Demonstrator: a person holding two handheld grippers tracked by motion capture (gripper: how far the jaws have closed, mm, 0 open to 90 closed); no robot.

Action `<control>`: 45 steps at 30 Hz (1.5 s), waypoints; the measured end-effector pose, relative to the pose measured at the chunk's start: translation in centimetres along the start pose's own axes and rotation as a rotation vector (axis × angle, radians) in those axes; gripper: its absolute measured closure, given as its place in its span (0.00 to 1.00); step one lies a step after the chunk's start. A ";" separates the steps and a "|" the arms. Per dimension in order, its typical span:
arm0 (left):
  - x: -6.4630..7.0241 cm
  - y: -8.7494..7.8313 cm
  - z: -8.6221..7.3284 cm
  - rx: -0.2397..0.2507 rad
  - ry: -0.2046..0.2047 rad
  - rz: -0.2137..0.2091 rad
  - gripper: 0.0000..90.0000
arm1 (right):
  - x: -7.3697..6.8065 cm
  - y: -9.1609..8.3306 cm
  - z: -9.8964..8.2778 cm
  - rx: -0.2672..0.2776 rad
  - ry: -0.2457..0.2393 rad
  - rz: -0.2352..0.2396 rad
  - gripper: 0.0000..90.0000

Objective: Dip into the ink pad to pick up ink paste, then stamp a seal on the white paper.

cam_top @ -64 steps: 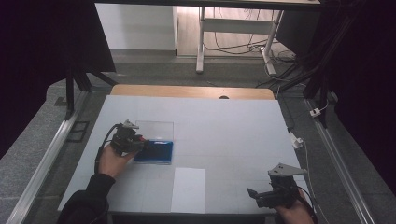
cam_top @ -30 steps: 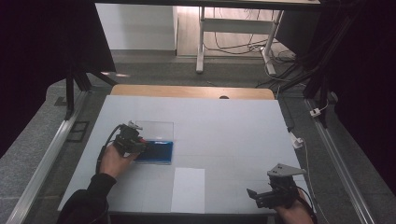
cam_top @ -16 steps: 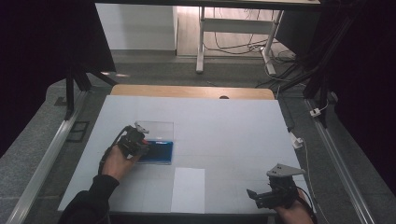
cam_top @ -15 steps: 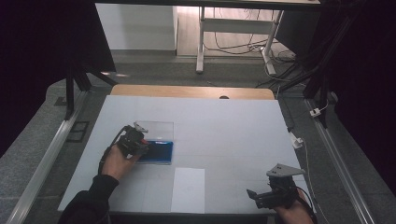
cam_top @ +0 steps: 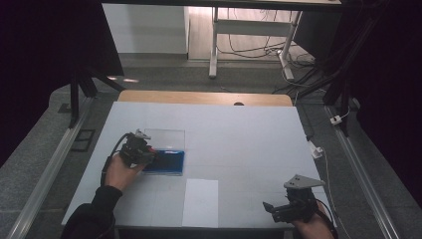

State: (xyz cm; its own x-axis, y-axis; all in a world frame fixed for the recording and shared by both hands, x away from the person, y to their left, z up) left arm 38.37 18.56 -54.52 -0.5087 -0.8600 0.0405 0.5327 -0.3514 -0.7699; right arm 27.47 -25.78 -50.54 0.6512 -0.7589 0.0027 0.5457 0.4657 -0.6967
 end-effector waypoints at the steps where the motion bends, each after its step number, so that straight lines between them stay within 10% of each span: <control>1: 0.0 -0.1 0.1 0.011 0.002 -0.010 0.65 | 0.0 0.0 0.0 0.000 0.000 0.001 0.00; 45: 4.7 -4.4 1.1 0.159 0.090 -0.168 0.65 | 0.0 -0.1 0.0 0.006 0.010 0.003 0.00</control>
State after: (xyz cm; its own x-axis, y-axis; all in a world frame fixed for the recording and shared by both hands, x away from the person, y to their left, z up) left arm 34.40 15.61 -50.23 -0.6536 -0.7506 0.0969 0.5319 -0.5466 -0.6467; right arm 27.47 -25.83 -50.48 0.6476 -0.7620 -0.0072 0.5468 0.4713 -0.6920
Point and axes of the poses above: each handheld gripper's, and its own axes: y roughly forward along the jaws, z roughly out of its top, x roughly to its right, the point moved 6 cm from there along y, roughly forward along the jaws, and after that the axes turned 3 degrees about x, right-handed, at the moved point
